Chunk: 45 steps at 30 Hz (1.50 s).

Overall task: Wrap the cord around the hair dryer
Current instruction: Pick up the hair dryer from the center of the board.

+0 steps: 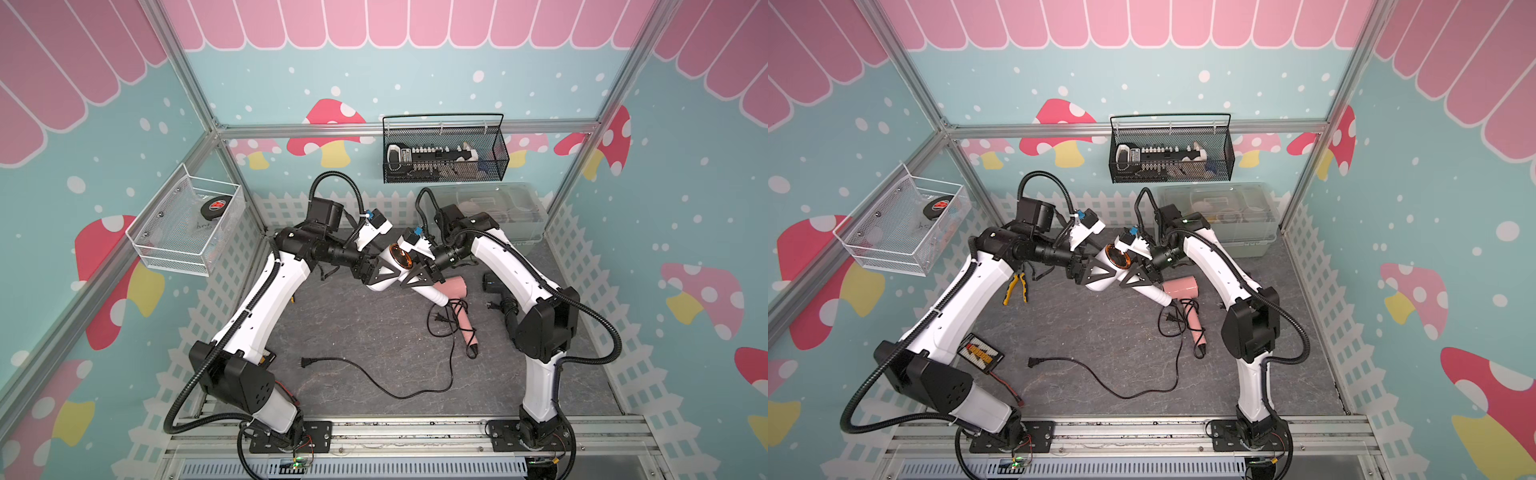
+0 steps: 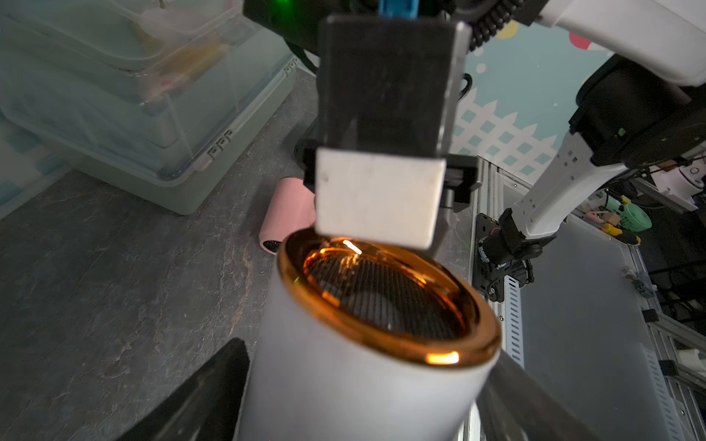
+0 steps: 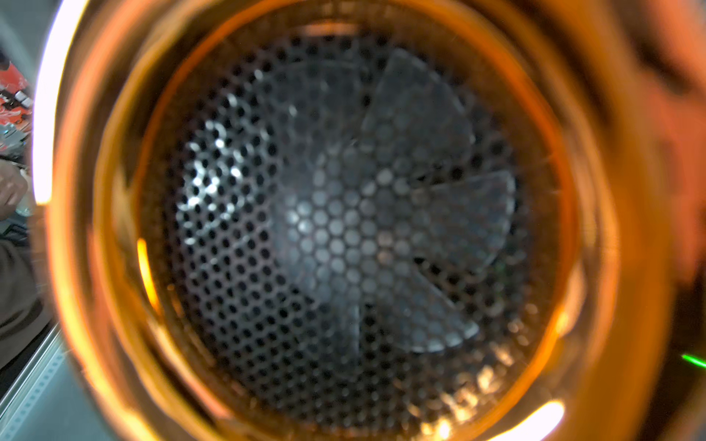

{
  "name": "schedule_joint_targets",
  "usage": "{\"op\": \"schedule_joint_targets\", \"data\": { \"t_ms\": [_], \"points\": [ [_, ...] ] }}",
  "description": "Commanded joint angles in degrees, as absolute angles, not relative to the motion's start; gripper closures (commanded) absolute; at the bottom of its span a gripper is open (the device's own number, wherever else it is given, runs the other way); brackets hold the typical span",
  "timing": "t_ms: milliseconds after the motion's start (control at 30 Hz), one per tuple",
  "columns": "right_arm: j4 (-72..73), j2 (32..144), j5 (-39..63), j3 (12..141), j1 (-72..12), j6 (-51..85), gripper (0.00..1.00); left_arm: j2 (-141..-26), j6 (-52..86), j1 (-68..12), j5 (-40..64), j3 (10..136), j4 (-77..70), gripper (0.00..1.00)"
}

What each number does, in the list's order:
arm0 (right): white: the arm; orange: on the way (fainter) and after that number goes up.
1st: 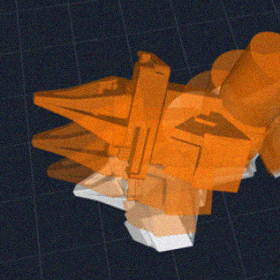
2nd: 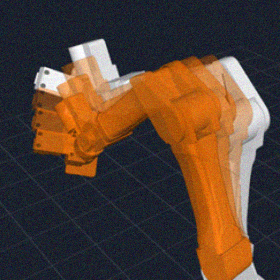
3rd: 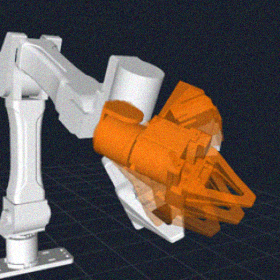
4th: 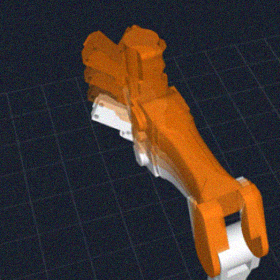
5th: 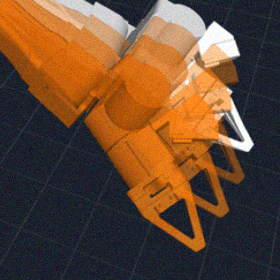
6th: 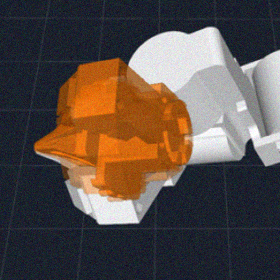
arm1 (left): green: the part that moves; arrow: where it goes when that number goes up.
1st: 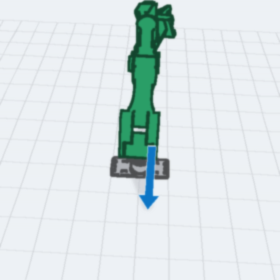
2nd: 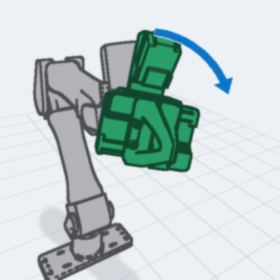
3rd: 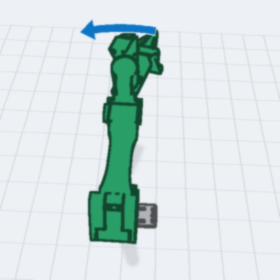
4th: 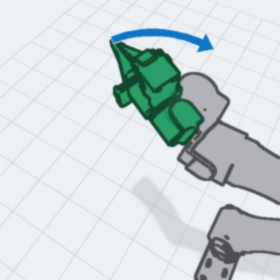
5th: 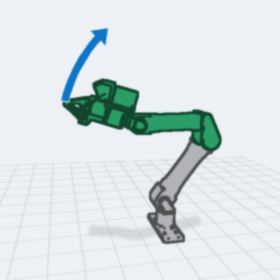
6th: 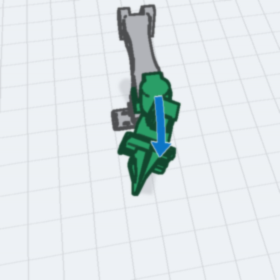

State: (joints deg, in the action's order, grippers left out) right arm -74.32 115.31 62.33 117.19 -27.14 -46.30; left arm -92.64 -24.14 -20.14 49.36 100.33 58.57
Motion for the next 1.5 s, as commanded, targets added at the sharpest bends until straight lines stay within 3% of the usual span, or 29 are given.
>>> {"op": "schedule_joint_targets", "data": {
  "t_ms": [0,133,700,867,967,1000,1100,1133,1300,1467],
  "points": [
    [-81.62,116.32,64.55,120.06,-27.82,-53.65,0.82,-94.88,-30.19,-23.18,48.19,103.88,65.09,0.12],
    [-84.27,117.97,66.62,122.50,-27.12,-55.84,0.82,-96.74,-31.55,-26.27,45.59,105.58,67.27,0.13],
    [-84.81,117.43,70.20,122.47,-24.17,-57.98,0.81,-94.95,-30.45,-26.19,44.55,101.25,64.95,0.16],
    [-84.72,117.41,71.60,123.07,-24.18,-58.11,0.81,-95.28,-29.37,-26.67,45.29,101.16,64.26,0.21],
    [-84.68,117.88,71.96,123.66,-24.26,-57.72,0.81,-95.96,-28.62,-27.29,45.30,102.14,63.91,0.32],
    [-84.70,118.03,72.36,123.87,-24.26,-57.66,0.80,-96.37,-28.27,-27.42,45.27,102.53,63.93,0.41],
    [-84.73,118.34,73.35,124.44,-24.26,-57.53,0.76,-97.40,-26.80,-27.67,43.30,103.42,63.90,0.95],
    [-84.65,118.62,73.43,124.74,-24.26,-57.32,0.72,-97.55,-26.40,-27.69,42.41,103.52,63.91,1.00],
    [-84.21,119.58,72.21,126.85,-23.71,-54.89,0.44,-94.96,-24.86,-27.64,33.66,102.97,63.32,1.00],
    [-82.42,118.48,74.19,127.14,-21.56,-51.89,0.26,-88.78,-22.12,-26.15,22.95,101.31,59.98,1.00]
  ]
}}
